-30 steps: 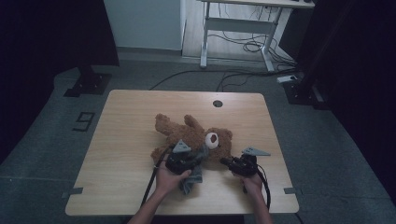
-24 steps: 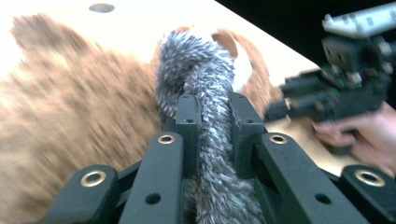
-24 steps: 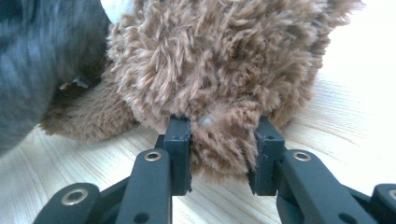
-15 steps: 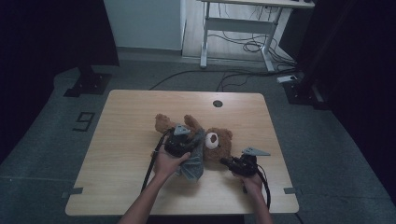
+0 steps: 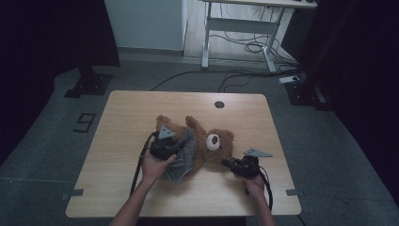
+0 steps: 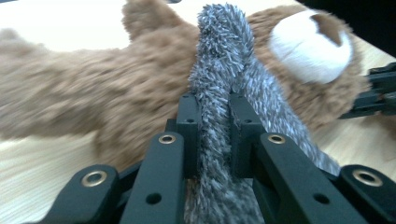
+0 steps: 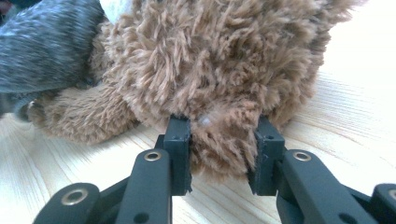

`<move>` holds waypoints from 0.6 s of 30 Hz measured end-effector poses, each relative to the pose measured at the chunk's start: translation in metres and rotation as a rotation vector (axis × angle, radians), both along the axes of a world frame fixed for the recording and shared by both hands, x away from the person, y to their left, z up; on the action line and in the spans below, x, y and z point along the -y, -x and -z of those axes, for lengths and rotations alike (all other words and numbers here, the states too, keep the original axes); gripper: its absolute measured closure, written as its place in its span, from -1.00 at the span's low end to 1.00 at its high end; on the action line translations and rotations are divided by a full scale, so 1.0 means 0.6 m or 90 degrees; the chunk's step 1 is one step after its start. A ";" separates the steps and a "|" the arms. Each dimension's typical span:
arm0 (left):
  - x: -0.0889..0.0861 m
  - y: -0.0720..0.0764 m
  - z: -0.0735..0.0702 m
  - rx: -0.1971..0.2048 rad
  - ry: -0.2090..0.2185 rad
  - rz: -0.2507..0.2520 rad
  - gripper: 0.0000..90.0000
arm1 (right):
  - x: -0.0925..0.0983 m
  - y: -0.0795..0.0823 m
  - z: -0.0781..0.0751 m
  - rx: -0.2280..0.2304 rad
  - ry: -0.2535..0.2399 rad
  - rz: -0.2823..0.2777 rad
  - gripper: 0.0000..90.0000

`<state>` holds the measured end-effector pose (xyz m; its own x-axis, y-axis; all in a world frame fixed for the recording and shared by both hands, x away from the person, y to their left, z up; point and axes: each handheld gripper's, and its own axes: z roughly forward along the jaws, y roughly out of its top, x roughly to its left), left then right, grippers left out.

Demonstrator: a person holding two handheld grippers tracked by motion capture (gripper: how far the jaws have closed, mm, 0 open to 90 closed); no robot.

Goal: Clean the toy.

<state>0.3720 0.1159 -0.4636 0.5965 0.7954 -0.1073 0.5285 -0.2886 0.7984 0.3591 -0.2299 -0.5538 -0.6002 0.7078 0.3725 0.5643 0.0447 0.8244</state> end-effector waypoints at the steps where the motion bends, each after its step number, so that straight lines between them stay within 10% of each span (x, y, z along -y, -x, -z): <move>1: -0.018 0.002 0.001 0.005 -0.001 -0.018 0.72 | 0.000 0.000 0.000 -0.001 0.000 0.000 0.47; 18: -0.129 -0.004 0.055 -0.044 -0.007 -0.117 0.73 | 0.001 0.000 0.000 -0.004 0.002 -0.001 0.47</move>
